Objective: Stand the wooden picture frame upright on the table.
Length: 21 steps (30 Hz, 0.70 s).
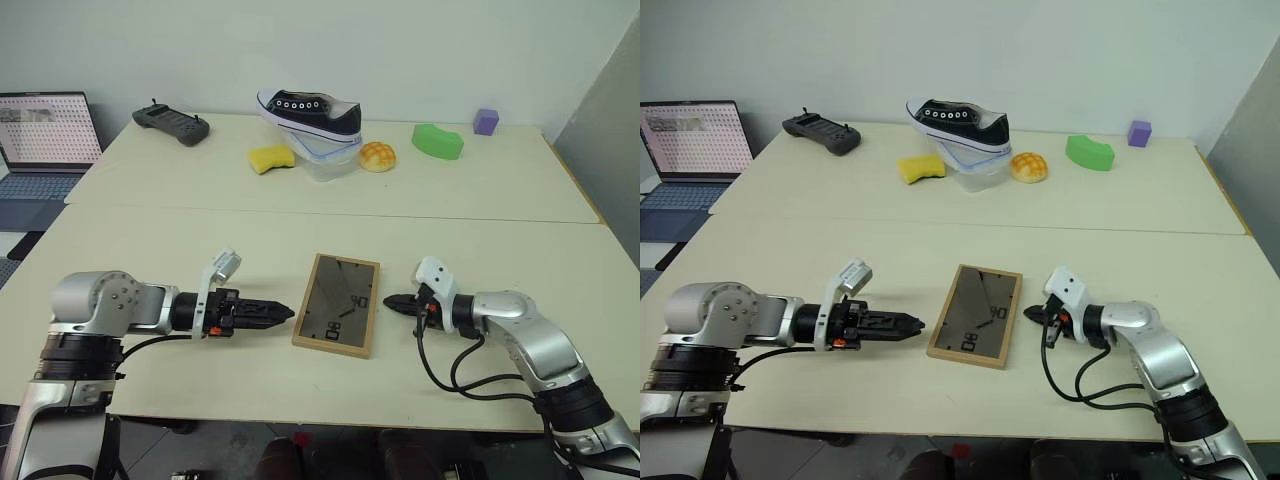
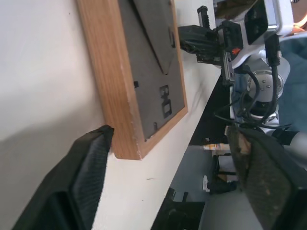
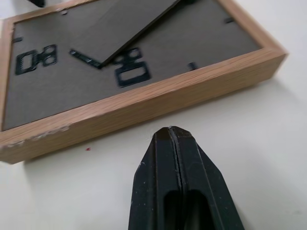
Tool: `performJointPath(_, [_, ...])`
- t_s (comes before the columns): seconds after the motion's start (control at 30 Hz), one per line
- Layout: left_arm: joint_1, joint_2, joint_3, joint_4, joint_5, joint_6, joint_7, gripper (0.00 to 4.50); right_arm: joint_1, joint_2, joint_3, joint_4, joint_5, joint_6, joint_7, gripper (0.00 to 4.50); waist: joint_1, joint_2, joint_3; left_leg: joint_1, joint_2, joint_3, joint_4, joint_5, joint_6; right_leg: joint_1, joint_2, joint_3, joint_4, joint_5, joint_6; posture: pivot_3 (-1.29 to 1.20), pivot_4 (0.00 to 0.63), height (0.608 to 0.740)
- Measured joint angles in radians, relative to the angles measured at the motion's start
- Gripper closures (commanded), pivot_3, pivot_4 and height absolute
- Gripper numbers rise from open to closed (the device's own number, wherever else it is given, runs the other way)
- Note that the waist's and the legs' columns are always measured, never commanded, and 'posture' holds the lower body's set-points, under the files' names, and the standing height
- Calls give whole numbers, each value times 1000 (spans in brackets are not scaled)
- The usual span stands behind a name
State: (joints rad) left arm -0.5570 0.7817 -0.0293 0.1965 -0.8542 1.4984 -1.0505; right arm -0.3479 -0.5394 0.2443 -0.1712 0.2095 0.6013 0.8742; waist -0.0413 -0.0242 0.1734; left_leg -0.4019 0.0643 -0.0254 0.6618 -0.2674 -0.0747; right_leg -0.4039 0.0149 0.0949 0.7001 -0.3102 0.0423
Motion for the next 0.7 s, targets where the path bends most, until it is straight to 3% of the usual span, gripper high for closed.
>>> performJointPath(0.4, [6, -136, -32, 34, 35, -109, -26, 42, -58, 103, 59, 0, -21, 27, -49, 4500, 13, 0, 0, -1, -1, 0, 1, 0, 0, 0, -1, 0, 0, 0, 0, 0, 150, 740])
performJointPath(0.7, [34, -171, 44, 0, 9, -79, 24, 1772, -26, 61, 62, 23, -35, -15, -47, 4500, 8, 0, 0, 0, -1, 0, 1, 0, 0, 0, -1, 0, 0, 0, 0, 0, 150, 740])
